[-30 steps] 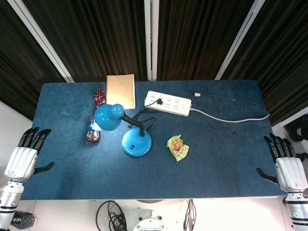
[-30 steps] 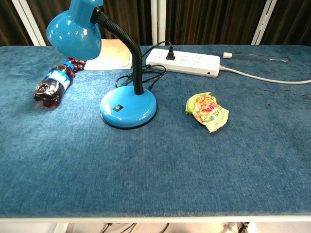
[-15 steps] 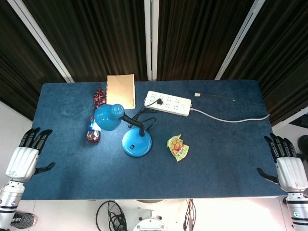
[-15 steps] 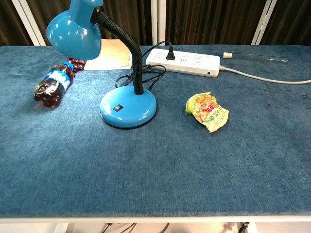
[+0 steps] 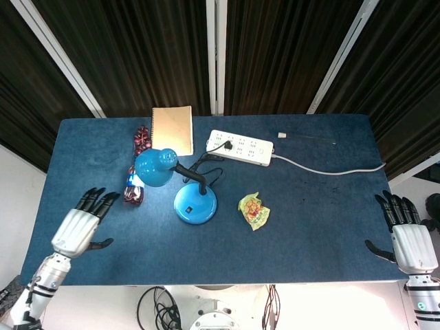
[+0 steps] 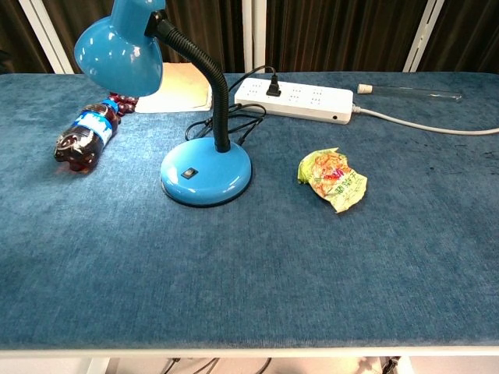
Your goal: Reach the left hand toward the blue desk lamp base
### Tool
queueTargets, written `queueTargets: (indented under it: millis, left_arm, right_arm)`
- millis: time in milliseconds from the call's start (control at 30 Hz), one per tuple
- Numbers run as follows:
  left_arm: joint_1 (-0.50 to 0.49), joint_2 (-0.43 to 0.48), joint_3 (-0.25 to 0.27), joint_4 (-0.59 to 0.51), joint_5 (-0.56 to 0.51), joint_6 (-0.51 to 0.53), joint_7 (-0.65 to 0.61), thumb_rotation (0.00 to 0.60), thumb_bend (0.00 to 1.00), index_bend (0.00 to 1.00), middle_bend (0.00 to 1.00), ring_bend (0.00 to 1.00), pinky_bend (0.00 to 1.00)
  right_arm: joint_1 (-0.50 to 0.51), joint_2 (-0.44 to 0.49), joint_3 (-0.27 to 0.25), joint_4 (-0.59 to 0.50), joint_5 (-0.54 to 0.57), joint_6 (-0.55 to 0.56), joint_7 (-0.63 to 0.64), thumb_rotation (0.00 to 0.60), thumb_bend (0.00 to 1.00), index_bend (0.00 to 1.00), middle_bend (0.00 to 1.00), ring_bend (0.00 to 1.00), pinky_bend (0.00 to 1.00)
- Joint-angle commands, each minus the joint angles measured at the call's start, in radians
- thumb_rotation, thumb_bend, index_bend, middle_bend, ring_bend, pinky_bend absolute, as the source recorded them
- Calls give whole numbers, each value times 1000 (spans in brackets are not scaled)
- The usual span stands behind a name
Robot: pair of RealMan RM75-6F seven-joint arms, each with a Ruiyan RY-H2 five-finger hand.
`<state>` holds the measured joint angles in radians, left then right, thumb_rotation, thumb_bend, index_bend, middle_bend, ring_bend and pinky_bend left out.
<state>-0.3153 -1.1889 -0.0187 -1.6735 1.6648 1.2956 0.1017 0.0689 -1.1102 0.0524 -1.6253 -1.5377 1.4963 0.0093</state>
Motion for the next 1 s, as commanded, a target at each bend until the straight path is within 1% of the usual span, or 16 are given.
queueTargets:
  millis: [33,100,200,433,500,567,833,1000]
  left_arm:
    - [-72,-51,0,-40,19,-102,53,600,62,47,93,0,80]
    - [-103,-79,-4,-46,3,-155,76,600,68,38,99,0,89]
    - [-136,-129,-12,-36,-17,-203,86,600,76,36,100,0,91]
    - [-189,-246,-19,53,-22,-236,14,600,84,33,104,0,88]
    - [-202,-276,-21,90,-28,-246,-2,600,106,32,107,0,88]
    - [-214,-302,-22,125,-43,-262,-14,600,150,30,109,0,86]
    - [-241,-357,-14,202,-76,-293,-54,600,268,28,108,0,83]
    - [-253,-376,-8,231,-85,-298,-61,600,303,28,106,0,81]
  right_arm:
    - [-2,2,0,-3,-1,4,0,600,84,0,0,0,0]
    - [-5,6,1,-5,-1,11,1,600,85,0,0,0,0]
    - [-11,13,1,-5,1,18,7,600,85,0,0,0,0]
    - [-20,25,2,6,14,22,32,600,84,0,0,0,0]
    - [-22,27,2,10,16,22,41,600,84,0,0,0,0]
    - [-23,28,3,14,18,22,48,600,85,0,0,0,0]
    - [-24,25,6,34,29,15,69,600,85,0,0,0,0]
    - [-23,22,7,41,31,11,75,600,85,0,0,0,0]
